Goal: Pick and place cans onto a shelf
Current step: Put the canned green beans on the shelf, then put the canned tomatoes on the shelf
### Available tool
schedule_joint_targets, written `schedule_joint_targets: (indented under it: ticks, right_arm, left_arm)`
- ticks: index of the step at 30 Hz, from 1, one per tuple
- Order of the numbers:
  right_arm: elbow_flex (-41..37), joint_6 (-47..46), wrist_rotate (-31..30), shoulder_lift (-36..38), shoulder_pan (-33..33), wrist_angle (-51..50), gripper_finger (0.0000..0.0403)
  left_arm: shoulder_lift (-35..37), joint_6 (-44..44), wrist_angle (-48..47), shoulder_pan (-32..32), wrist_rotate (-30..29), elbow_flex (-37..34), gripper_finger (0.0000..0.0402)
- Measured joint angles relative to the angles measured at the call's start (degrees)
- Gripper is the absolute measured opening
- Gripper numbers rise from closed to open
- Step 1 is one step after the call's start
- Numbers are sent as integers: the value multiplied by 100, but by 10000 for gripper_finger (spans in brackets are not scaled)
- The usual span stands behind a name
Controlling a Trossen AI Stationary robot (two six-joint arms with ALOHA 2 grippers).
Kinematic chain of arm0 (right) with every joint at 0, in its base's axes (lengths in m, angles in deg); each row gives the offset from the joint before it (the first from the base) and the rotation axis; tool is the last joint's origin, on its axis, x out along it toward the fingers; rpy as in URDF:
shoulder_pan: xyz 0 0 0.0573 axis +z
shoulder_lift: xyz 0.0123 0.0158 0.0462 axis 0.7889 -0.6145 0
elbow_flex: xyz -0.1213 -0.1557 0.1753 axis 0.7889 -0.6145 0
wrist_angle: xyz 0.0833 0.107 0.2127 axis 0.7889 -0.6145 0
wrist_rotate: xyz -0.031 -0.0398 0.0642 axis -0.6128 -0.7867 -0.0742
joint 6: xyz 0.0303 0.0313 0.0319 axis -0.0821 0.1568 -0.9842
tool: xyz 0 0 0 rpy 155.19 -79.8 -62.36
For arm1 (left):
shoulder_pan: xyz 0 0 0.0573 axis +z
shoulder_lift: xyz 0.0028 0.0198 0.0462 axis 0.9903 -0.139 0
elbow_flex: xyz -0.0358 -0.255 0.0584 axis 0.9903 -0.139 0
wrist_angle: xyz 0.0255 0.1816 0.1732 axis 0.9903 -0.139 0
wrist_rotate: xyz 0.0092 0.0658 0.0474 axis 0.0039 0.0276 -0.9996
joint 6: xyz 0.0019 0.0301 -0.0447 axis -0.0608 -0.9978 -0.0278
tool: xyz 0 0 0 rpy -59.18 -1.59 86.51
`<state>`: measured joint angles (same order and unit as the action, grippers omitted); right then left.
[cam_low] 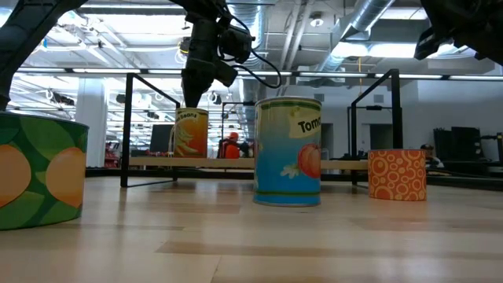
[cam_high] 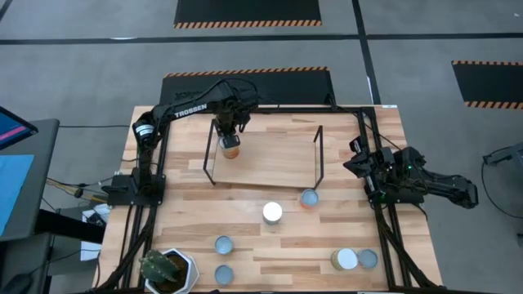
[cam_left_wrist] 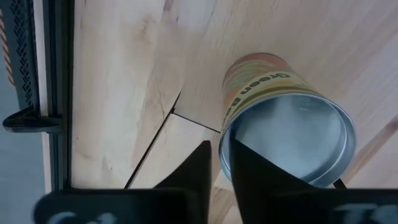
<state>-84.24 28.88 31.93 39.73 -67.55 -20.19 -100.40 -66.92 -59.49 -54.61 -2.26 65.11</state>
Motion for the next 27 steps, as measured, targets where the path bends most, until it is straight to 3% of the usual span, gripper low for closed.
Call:
schedule_joint_targets:
  ticks: [6,11,14,17,22,24,27]
  right_arm:
    - [0,2,0,0,0,0,33]
    - [0,2,0,0,0,0,33]
    - [0,2,0,0,0,0,33]
    - [0,2,0,0,0,0,33]
    - [0,2,0,0,0,0,33]
    - [0,2,0,2,0,0,33]
    - [0,0,0,0,0,3,33]
  left_arm:
    - [-6,196,-277,-3,-95,230,95]
    - [-8,335,-242,-81,53,1037,98]
    - [-2,807,-250,-166,709,1619,98]
    - [12,1377,-242,-374,1764,2085,98]
    - [73,1467,-248,-1093,3506,2291,98]
    - [72,1467,-253,-1483,3632,2290,98]
    - [74,1463,-242,-2125,3166,2189,98]
